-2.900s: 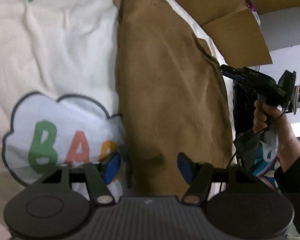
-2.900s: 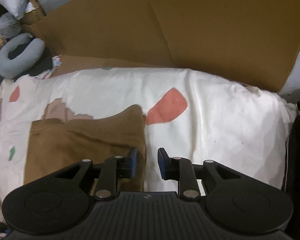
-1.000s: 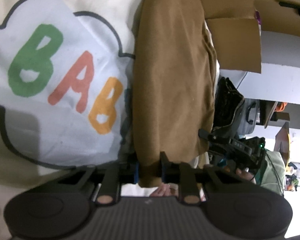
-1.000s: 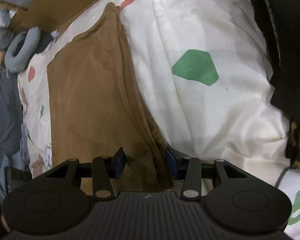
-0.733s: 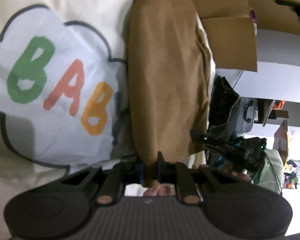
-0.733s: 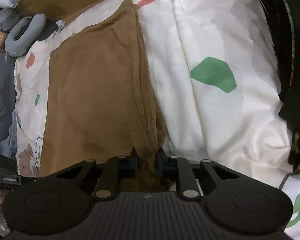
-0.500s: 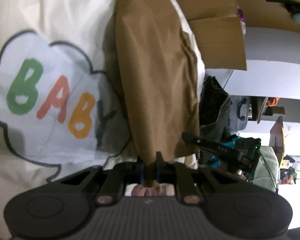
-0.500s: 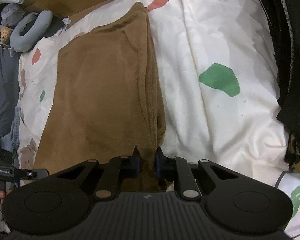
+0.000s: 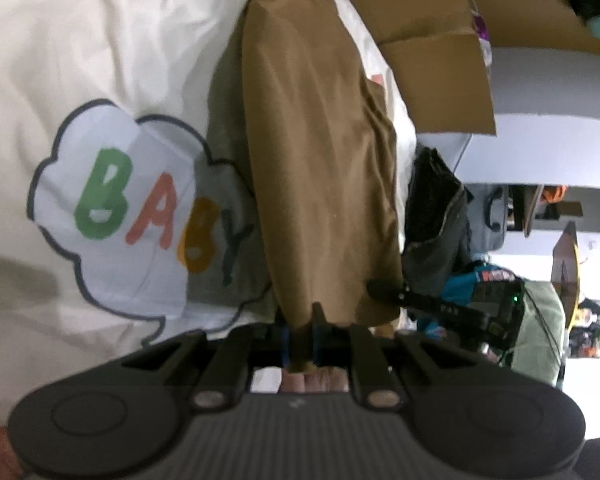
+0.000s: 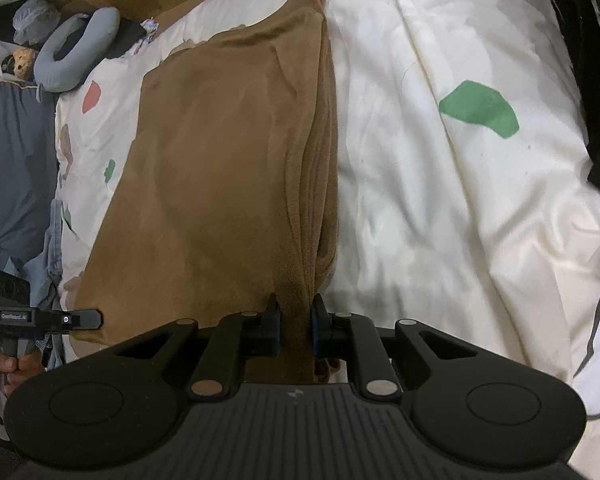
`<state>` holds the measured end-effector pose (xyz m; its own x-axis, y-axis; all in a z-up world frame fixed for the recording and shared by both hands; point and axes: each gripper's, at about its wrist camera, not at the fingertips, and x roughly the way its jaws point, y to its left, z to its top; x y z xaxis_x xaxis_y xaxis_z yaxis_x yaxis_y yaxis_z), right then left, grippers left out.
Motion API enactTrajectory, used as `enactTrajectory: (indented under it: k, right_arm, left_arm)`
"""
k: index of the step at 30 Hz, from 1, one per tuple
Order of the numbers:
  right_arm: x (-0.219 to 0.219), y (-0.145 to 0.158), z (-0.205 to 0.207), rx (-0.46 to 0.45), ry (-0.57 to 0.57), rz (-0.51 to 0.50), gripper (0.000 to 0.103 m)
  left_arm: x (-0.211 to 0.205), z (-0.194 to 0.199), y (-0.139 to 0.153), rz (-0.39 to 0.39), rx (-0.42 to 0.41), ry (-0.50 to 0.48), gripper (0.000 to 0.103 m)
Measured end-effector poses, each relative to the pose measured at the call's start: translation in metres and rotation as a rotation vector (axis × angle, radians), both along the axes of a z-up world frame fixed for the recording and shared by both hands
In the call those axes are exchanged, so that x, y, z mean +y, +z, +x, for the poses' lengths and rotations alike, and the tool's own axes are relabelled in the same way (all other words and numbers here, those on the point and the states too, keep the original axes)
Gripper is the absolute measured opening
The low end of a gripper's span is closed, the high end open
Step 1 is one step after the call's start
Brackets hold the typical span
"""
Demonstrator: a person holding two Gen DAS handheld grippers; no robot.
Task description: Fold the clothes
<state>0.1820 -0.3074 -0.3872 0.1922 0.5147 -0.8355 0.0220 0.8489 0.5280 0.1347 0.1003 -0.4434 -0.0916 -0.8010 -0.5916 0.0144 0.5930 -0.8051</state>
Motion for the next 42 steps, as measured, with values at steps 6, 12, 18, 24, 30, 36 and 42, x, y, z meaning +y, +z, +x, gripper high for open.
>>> enactTrajectory:
  k: [6,12,18,24,30,36,42]
  right_arm:
    - [0.000,0.000,-0.008,0.023,-0.003,0.005,0.011]
    - [0.000,-0.019,-0.007,0.067,-0.024,-0.004,0.017]
    - [-0.003,-0.006,-0.007,0.031,-0.029,-0.004,0.045]
    - [-0.011,0.005,-0.001,-0.017,-0.080,0.015,0.045]
    - [-0.014,0.012,0.013,-0.069,-0.123,0.029,0.045]
    - [-0.013,0.015,0.023,-0.103,-0.149,0.043,0.044]
    - [-0.016,0.012,0.031,-0.114,-0.173,0.033,0.038]
  left_arm:
    - [0.001,-0.013,-0.010,0.049,0.032,-0.018,0.009]
    - [-0.003,-0.015,-0.022,0.127,0.048,-0.005,0.027]
    - [0.004,-0.005,-0.006,0.165,-0.010,0.023,0.070]
    - [0.008,0.012,0.002,0.174,-0.053,0.060,0.070]
    - [-0.004,0.030,0.005,0.200,-0.101,0.073,0.070]
    - [-0.014,0.048,0.007,0.215,-0.139,0.088,0.071]
    - [-0.024,0.068,0.012,0.213,-0.201,0.078,0.070]
